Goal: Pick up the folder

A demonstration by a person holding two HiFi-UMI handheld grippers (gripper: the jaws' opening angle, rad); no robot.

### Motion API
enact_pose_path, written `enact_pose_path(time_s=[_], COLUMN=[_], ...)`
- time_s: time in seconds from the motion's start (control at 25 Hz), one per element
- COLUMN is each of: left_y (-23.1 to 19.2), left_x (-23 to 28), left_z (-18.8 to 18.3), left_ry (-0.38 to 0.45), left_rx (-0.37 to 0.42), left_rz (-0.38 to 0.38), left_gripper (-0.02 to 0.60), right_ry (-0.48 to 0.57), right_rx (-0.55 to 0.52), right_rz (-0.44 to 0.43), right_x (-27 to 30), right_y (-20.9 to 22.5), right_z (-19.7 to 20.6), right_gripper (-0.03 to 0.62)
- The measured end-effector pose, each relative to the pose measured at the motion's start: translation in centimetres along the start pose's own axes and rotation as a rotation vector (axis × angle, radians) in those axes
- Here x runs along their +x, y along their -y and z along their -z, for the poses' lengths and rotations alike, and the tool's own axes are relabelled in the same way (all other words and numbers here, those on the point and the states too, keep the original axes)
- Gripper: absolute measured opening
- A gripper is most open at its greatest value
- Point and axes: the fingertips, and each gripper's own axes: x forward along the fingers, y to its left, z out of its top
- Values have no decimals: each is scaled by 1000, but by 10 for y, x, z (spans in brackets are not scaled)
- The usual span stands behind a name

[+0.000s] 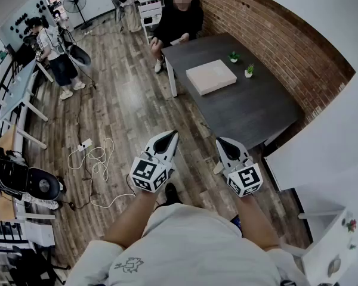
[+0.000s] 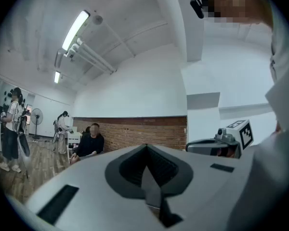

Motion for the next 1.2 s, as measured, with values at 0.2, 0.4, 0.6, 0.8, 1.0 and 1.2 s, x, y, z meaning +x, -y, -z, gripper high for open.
enact_pose_path(time_s=[0.2,0.4,0.6,0.8,1.0,1.2], left_y=[-9,-21,-37,-63,-98,-143], left_x=[2,5,10,15,22,31], left_z=[-1,2,5,9,15,22], left_ry=[-4,-9,-12,-10,-12,-21], left_rx=[-4,-12,-22,-31,-38,-47], left_rz=[2,1,4,15,24,33], left_gripper=[11,11,11,11,11,12], right_ry=[-1,-6,-13,-1,-16,-31], right_rx=[-9,-1,-12,-4,5,5], right_rz=[0,-2,-8,6,8,14], right_x=[10,21,39,66,105,151], right_y=[0,1,1,3,2,2], right_z=[-5,0,0,0,10,18], right_gripper=[3,3,3,6,6,6])
